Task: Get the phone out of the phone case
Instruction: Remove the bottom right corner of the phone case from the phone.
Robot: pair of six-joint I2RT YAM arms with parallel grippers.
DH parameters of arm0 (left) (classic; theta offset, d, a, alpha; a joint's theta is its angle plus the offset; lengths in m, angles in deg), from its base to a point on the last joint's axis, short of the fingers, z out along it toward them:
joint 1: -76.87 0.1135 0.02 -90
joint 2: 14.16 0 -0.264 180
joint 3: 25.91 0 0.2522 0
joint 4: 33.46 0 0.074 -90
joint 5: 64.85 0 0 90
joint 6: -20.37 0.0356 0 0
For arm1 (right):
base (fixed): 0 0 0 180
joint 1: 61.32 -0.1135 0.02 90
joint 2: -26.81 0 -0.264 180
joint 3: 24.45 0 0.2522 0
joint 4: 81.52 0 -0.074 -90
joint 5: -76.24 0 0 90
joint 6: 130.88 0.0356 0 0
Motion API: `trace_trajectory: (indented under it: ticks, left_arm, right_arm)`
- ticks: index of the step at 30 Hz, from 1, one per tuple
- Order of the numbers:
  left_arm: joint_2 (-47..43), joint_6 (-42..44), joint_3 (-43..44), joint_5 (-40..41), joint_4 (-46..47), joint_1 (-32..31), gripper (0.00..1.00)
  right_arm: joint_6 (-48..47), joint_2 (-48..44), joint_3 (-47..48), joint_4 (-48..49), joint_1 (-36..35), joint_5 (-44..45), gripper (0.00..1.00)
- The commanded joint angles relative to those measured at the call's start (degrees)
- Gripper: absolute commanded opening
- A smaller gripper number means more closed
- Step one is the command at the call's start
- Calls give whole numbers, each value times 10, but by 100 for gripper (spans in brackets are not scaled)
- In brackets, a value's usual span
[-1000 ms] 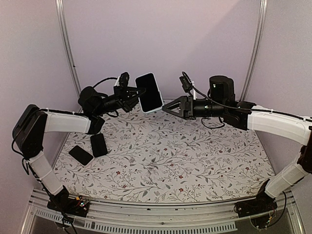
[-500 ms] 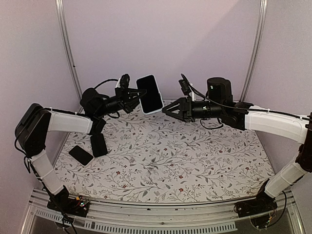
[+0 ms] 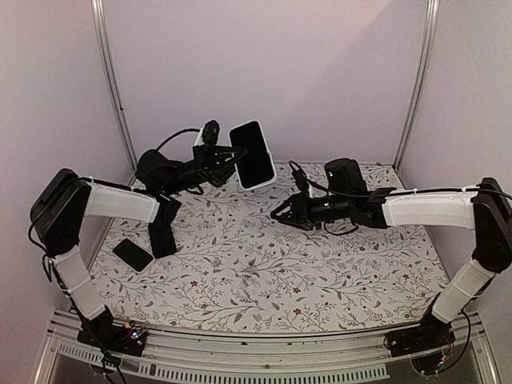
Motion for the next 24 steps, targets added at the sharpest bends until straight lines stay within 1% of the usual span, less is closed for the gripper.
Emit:
trace_trajectory:
  ticks: [1,5,8,13,16,21,24]
  left_arm:
    - [-18,-16,25,3,97,-17,0]
    - [-14,-10,35,0,80,-24,0]
    - [-14,-5,24,6,71,-21,0]
    - [-7,-27,6,19,65,-9,0]
    - [1,-44,7,20,75,-9,0]
    - [5,-71,13,21,87,-10,0]
    - [4,-79,13,22,88,-10,0]
  right_arm:
    - [17,27,-28,-23,11,19,36]
    - [21,35,-30,-4,12,10,36]
    - [20,19,-37,22,12,8,37]
    - [-20,-53,-60,67,12,17,49]
    - [-50,-93,-74,106,12,-6,55]
    - [-78,-140,-100,179,12,-59,60]
    - [-82,-154,-106,217,12,-83,61]
